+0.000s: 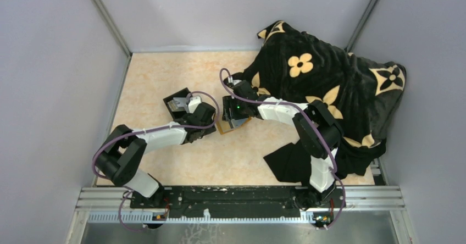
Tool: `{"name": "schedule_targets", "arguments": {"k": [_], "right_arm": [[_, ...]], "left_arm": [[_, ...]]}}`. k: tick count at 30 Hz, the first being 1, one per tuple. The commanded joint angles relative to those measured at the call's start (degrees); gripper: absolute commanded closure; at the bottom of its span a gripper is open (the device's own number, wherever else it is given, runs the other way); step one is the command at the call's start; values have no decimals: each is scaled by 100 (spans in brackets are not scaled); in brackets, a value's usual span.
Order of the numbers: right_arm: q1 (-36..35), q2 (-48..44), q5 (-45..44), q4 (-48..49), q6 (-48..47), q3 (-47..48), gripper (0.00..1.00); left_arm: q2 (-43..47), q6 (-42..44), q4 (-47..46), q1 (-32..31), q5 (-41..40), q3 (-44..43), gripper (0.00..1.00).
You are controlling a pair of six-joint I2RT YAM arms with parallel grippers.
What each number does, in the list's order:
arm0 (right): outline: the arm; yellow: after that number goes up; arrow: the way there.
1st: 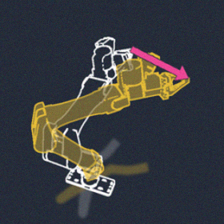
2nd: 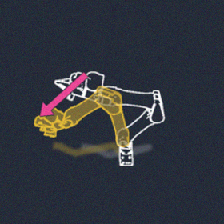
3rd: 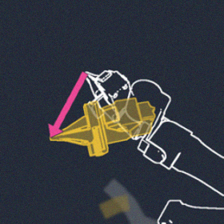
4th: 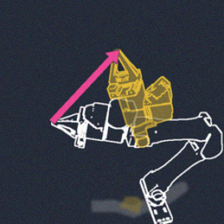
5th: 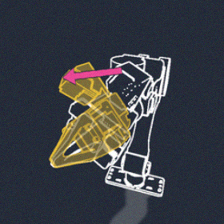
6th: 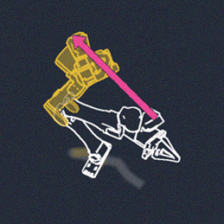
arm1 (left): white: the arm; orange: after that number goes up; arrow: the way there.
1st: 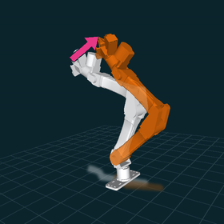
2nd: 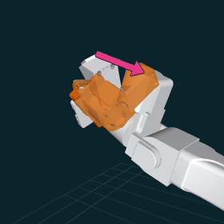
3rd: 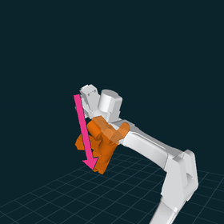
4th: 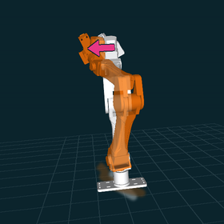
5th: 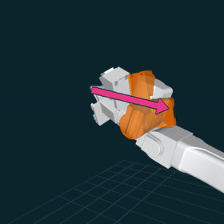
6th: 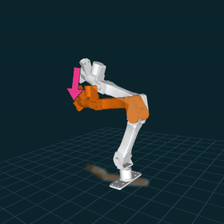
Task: Put the credit cards into the card holder
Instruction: Insert the credit card into the card holder, then pick up the credit card from the storage box.
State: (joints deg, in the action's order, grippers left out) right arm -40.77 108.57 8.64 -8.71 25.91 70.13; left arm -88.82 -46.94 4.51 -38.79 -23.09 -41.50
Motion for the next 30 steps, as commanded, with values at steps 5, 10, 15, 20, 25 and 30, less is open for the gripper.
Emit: {"name": "schedule_targets", "arguments": {"k": [5, 10, 15, 20, 25, 30], "right_arm": [[-80, -502, -293, 19, -299, 135, 40], [-75, -594, -380, -63, -515, 300, 40], [-184, -619, -495, -331, -818, 721, 41], [-496, -485, -705, -685, -1119, 1323, 42], [-847, -94, -912, -1066, -1312, 2128, 42], [-1115, 374, -941, -1326, -1474, 2886, 44]], "left_arm": [[330, -48, 985, 11, 25, 171, 48], [874, -78, 1321, 3, -68, 1, 47], [1593, -197, 1679, 3, -221, -154, 47], [2360, -307, 1941, -44, -358, -130, 47], [3117, -235, 2144, -132, -464, -214, 48], [3803, 26, 2183, -246, -405, -352, 51]]}}
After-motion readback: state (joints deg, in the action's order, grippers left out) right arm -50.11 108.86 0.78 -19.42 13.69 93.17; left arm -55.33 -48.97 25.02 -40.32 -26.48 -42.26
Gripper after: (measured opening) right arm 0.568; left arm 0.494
